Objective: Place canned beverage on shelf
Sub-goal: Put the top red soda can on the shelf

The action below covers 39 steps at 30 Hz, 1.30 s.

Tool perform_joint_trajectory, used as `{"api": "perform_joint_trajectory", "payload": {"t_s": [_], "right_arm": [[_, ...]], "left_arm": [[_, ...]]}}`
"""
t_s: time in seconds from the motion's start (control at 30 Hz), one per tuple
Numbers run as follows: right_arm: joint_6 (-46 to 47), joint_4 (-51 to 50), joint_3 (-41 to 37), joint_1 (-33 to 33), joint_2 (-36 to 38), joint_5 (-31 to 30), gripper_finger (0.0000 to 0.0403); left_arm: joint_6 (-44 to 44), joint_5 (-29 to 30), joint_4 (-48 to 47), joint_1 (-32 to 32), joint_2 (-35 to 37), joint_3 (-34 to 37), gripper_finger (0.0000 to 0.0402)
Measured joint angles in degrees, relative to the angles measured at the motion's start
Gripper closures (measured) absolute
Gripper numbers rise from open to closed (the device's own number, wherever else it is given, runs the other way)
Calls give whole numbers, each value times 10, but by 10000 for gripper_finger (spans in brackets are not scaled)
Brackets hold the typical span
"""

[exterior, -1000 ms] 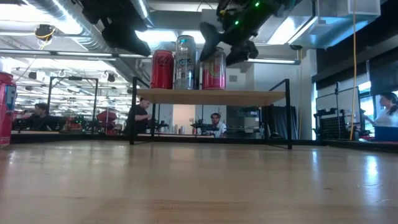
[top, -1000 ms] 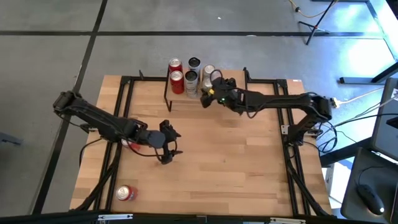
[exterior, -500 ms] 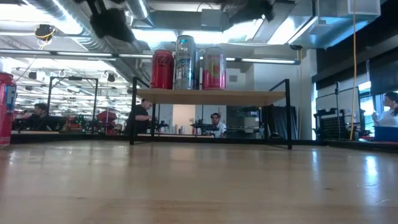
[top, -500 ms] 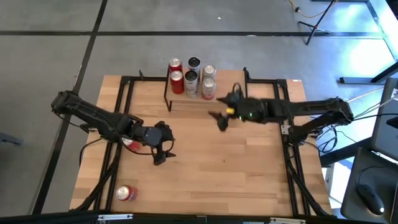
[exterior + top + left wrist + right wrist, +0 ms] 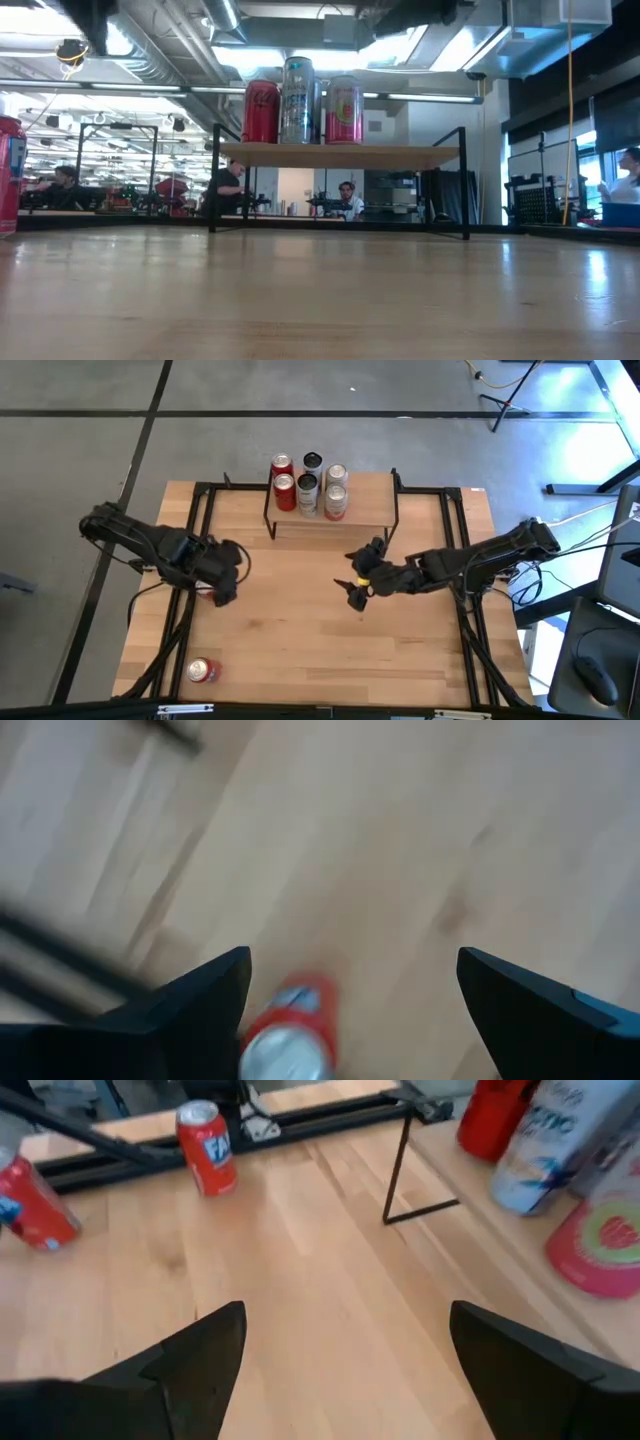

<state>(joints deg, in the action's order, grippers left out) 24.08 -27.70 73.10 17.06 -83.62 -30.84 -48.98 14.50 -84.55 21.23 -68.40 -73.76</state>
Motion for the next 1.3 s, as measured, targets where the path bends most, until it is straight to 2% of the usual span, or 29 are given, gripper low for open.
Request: {"api": "perform_joint_trajectory", "payload": {"t_s": [0.1,0.33,0.47,0.7,0.83,1.07,1.3], "right_arm": [[2,0,0,0,-11,6,66],[12,-8,0,-1,-20,8,65],[12,-9,0,-2,-22,4,65],[12,-8,0,-2,-21,-1,65],[12,-8,0,-2,-22,-1,65],[15,-7,0,-2,-21,-1,65],[16,-2,0,-2,-21,-1,65]], "left_arm": [[-42,-2,-36,0,23,26,53],[-198,-30,-42,-9,139,115,53],[-273,-49,-34,-11,176,149,53],[-285,-73,-32,-11,162,193,53],[-271,-121,-7,-11,154,225,53],[-270,-130,21,-11,151,267,53],[-251,-158,93,-11,151,320,53]]}}
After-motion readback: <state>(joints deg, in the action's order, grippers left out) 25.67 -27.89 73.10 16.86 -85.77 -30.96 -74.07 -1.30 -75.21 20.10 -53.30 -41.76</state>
